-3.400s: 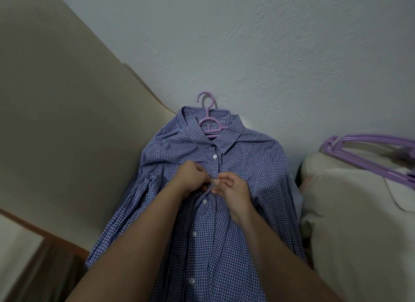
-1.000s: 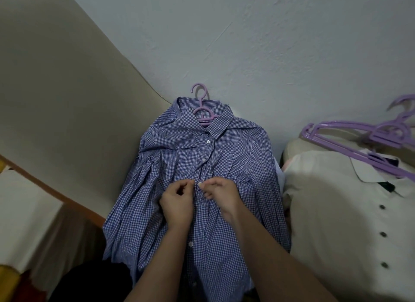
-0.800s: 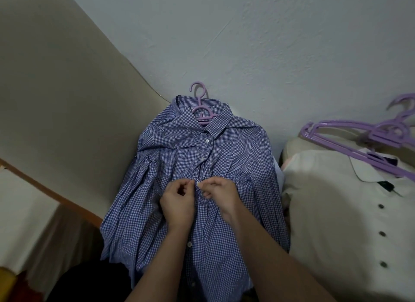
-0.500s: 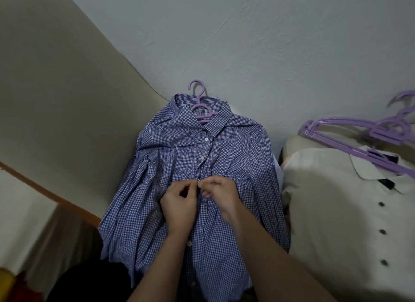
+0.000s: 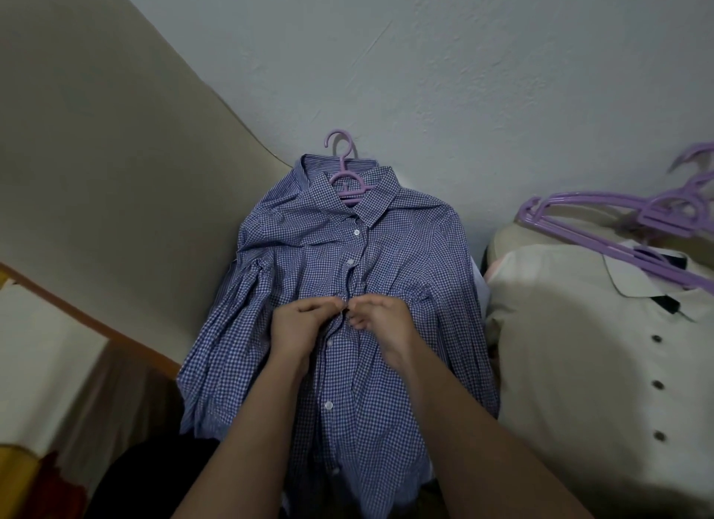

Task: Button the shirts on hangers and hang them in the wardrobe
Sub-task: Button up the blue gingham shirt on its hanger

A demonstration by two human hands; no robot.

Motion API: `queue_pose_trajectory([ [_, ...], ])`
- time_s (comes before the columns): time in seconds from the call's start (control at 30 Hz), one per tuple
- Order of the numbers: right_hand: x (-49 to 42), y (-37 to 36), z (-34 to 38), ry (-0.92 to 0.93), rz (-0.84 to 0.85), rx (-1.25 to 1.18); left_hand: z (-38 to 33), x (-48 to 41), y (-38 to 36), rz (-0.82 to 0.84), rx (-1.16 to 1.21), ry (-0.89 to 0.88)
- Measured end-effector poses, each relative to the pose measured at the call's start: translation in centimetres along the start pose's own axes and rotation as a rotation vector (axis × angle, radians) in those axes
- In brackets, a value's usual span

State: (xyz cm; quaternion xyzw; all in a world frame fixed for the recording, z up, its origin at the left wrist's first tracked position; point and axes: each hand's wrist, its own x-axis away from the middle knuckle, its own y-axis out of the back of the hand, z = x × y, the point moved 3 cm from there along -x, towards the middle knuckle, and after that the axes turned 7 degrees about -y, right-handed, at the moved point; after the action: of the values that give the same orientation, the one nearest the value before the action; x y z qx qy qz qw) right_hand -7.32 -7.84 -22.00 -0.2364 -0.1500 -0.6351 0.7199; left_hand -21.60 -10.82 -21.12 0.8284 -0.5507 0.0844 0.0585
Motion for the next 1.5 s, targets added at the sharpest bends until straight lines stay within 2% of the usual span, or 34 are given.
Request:
queue_pose_trajectory([
  [0.33, 0.2, -0.6, 0.2, 0.010, -0.079, 0.037, 0.2, 0.3, 0.0, 0.000, -0.042, -0.016],
  [0.6, 0.4, -0.8, 0.1, 0.043, -0.079, 0.116, -0.1, -1.0, -0.3, -0.025, -0.086, 0.138],
  [0.67, 0.6, -0.9, 0.3, 0.045, -0.093, 0.141, -0.3, -0.7, 0.0, -0.033, -0.102, 0.094],
  [0.77, 1.5, -1.1, 0.9, 0.061, -0.114, 0.198, -0.5, 1.3, 1.0, -0.031, -0.308, -0.112],
  [0.83, 2.5, -1.0, 1.1, 0.105, -0.163, 0.189, -0.4, 3.2, 1.8, 0.062, -0.456, -0.262],
  [0.9, 3.7, -1.1, 0.7, 0.164, -0.252, 0.177, 0.1, 5.1, 2.5, 0.132, -0.553, -0.340],
  [1.0, 5.7, -1.5, -0.9, 0.212, -0.266, 0.273, 0.3, 6.6, 2.8, 0.062, -0.611, -0.364],
  [1.17, 7.3, -2.0, -3.2, 0.211, -0.225, 0.516, -0.1, 7.1, 2.1, -0.002, -0.734, -0.300],
  [1.37, 6.7, -2.9, -3.2, 0.126, -0.294, 0.607, 0.2, 6.8, 1.8, -0.038, -0.891, -0.367],
  [1.5, 5.8, -3.0, -2.6, -0.008, -0.309, 0.538, 0.1, 6.4, 1.9, -0.039, -0.932, -0.347],
])
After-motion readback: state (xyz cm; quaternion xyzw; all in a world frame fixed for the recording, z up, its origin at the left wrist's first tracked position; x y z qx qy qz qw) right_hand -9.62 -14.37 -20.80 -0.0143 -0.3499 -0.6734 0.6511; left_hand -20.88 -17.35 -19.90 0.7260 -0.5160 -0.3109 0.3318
